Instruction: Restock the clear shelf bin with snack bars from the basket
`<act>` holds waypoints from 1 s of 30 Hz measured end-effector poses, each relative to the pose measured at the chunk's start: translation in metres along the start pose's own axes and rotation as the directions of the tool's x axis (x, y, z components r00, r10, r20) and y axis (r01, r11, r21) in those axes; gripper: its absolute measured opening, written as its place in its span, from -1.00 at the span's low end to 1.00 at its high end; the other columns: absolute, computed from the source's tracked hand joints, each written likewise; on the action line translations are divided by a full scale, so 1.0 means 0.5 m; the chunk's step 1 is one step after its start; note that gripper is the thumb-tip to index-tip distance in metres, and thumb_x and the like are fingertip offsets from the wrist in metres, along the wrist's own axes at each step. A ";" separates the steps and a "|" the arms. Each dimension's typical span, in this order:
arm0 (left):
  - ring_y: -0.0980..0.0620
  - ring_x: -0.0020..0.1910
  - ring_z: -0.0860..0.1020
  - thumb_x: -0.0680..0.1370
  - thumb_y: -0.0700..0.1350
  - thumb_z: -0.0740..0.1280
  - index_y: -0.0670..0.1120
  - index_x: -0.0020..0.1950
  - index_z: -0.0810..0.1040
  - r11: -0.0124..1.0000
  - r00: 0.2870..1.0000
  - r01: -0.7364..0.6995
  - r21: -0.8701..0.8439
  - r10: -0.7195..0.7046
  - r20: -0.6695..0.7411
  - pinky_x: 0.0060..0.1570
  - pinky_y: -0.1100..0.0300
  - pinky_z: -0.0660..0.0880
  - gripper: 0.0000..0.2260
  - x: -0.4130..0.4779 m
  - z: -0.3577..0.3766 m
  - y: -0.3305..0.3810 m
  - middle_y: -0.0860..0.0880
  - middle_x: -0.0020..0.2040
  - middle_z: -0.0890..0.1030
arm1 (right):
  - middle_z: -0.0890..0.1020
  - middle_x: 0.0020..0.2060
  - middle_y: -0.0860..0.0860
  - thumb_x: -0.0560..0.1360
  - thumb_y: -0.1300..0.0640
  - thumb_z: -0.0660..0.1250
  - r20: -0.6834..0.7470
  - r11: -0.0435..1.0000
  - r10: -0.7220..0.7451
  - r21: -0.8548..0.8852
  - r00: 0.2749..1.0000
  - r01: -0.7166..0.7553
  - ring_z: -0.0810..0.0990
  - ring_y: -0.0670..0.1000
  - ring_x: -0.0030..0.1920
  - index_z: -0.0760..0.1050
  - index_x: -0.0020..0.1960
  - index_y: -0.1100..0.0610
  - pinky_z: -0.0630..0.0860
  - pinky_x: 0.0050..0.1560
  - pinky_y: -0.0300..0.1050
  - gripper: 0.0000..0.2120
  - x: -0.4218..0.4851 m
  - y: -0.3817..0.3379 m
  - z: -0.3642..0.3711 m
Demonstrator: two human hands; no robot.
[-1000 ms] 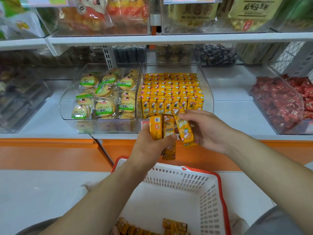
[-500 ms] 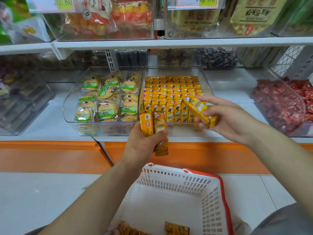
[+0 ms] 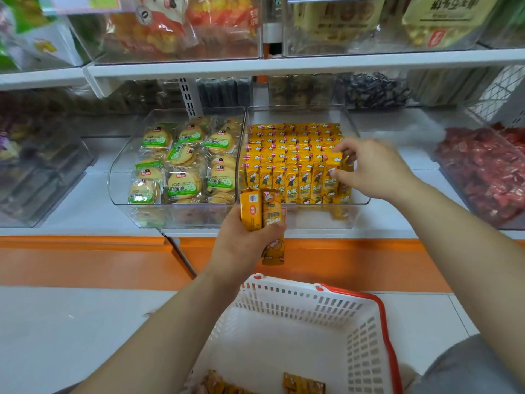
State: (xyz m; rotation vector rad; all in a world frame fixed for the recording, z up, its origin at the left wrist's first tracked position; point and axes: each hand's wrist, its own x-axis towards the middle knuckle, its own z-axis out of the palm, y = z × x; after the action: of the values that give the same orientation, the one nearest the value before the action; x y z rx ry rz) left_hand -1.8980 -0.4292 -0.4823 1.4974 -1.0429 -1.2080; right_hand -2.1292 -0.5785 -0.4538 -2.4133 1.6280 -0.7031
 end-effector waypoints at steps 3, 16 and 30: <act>0.08 -0.03 0.72 0.51 -0.02 0.53 0.15 0.11 0.60 1.000 1.000 0.002 0.000 -0.002 0.005 0.06 -0.01 0.66 -0.78 0.001 -0.004 -0.004 0.11 -0.04 0.74 | 0.66 -0.06 -0.05 0.42 -0.18 0.47 0.043 0.951 -0.026 -0.306 0.999 0.038 0.58 0.11 0.10 0.56 0.18 -0.08 0.21 0.16 0.04 -0.62 0.017 0.015 0.020; -0.08 0.04 0.72 0.53 -0.07 0.51 0.05 0.17 0.60 0.991 0.995 0.094 -0.100 -0.090 0.044 0.11 -0.17 0.65 -0.76 0.003 -0.007 0.002 -0.05 0.05 0.73 | 0.60 0.15 -0.04 0.39 -0.24 0.46 0.050 0.909 -0.019 -0.415 0.999 0.038 0.49 0.09 0.23 0.54 0.25 -0.09 0.26 0.21 0.09 -0.52 0.006 -0.002 0.010; -0.12 0.06 0.73 0.40 -0.02 0.52 0.01 0.19 0.62 0.979 0.959 0.091 -0.181 -0.038 0.280 0.09 -0.07 0.66 -0.63 -0.009 0.009 -0.002 -0.07 0.08 0.74 | 0.61 0.11 0.00 0.57 -0.04 0.37 0.416 0.737 -0.013 0.618 0.909 -0.272 0.64 -0.03 0.04 0.53 0.22 -0.19 0.58 -0.15 -0.18 -0.77 -0.114 -0.144 0.008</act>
State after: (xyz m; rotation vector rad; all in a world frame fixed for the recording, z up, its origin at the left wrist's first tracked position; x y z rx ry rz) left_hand -1.9030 -0.4252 -0.4828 1.2451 -1.0293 -1.5517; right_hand -2.0842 -0.4985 -0.4475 -1.7429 1.1054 -0.5841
